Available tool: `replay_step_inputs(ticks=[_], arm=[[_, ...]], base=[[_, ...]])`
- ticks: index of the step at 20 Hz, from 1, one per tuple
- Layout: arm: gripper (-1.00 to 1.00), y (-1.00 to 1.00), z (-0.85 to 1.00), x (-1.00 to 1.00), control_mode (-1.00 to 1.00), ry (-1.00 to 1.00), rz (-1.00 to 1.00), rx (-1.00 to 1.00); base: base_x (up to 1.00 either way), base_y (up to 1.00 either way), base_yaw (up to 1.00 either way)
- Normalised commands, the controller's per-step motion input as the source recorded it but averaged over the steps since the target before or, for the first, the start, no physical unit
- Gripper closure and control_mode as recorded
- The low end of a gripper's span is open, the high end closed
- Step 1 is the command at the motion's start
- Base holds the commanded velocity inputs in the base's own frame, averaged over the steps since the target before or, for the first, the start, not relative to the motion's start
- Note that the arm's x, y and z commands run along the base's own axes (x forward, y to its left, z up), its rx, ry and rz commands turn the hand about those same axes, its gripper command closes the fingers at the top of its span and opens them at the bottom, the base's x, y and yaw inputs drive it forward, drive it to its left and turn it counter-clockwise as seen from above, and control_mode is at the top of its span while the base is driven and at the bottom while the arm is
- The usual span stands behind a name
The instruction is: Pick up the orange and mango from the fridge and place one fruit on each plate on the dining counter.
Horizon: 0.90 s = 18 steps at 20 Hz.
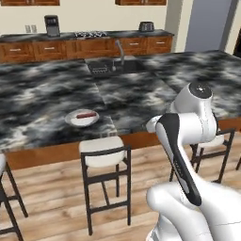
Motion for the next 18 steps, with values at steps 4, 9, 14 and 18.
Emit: replay_step_inputs(ticks=[4, 9, 14, 18], arm=[[-1.00, 0.00, 0.00, 0.00, 1.00, 0.00, 0.00, 0.00], [-1.00, 0.00, 0.00, 0.00, 1.00, 0.00, 0.00, 0.00], [-1.00, 0.00, 0.00, 0.00, 1.00, 0.00, 0.00, 0.00], [-1.00, 0.00, 0.00, 0.00, 1.00, 0.00, 0.00, 0.00]], base=[[0.01, -1.00, -0.22], [0.03, -1.00, -0.14], [0.07, -1.00, -0.14], [0.31, -1.00, -0.12]])
